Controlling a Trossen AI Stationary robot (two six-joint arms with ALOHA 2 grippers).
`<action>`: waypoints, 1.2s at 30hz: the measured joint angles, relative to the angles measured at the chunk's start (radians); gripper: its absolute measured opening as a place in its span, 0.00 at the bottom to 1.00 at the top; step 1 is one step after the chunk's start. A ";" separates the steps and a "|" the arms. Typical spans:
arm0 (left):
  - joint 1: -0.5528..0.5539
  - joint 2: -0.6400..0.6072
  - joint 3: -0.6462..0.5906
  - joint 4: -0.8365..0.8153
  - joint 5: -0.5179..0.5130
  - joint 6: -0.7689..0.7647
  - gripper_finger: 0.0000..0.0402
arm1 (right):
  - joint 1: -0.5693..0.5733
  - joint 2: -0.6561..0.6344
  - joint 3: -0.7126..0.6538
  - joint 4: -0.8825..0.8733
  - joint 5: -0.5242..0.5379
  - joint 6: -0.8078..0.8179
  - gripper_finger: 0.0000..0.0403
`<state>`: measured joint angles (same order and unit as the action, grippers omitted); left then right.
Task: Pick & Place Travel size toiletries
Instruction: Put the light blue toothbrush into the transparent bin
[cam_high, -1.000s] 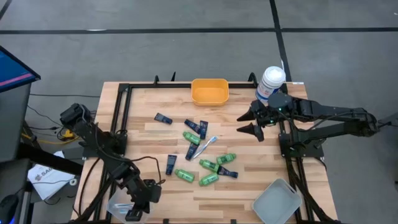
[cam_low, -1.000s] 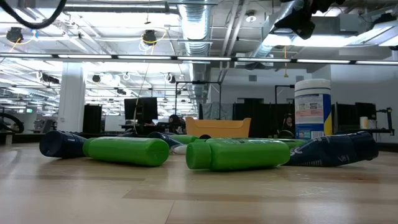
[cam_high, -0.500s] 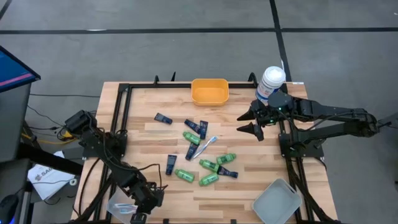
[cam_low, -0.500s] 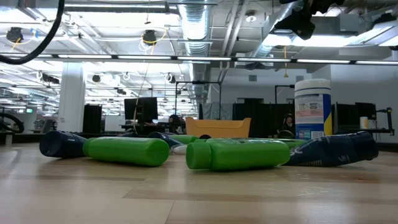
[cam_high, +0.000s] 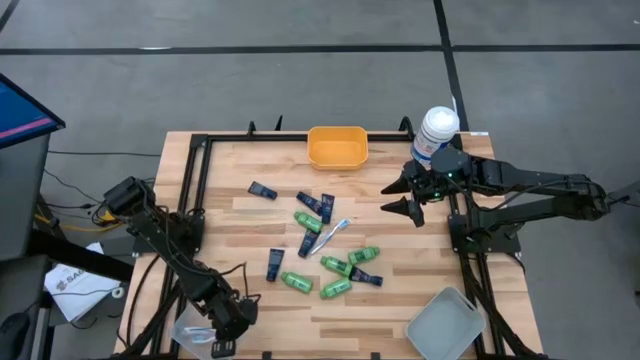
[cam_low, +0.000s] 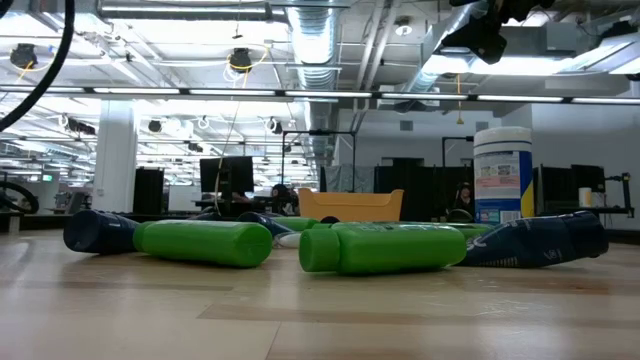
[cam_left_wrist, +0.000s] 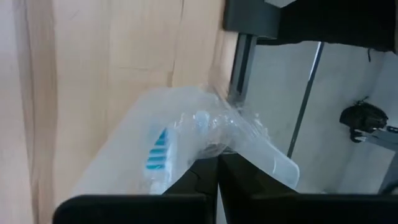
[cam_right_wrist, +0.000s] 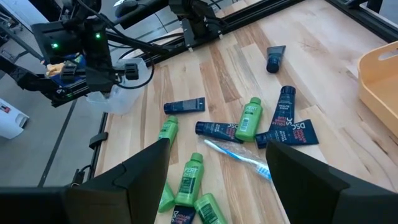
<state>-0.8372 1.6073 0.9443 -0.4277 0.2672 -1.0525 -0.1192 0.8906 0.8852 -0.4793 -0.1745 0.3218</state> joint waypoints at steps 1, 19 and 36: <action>0.000 0.000 0.000 -0.002 0.004 -0.003 0.00 | 0.000 0.000 0.000 0.000 0.000 0.000 0.64; 0.076 -0.372 0.000 -0.011 -0.433 -0.154 0.00 | 0.000 0.000 0.000 -0.013 -0.001 -0.008 0.64; 0.655 -0.258 0.001 0.539 -0.756 0.652 0.15 | 0.000 0.000 0.000 -0.016 -0.001 0.027 0.64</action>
<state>-0.1821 1.3495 0.9451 0.1110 -0.4892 -0.4004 -0.1192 0.8906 0.8852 -0.4955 -0.1757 0.3483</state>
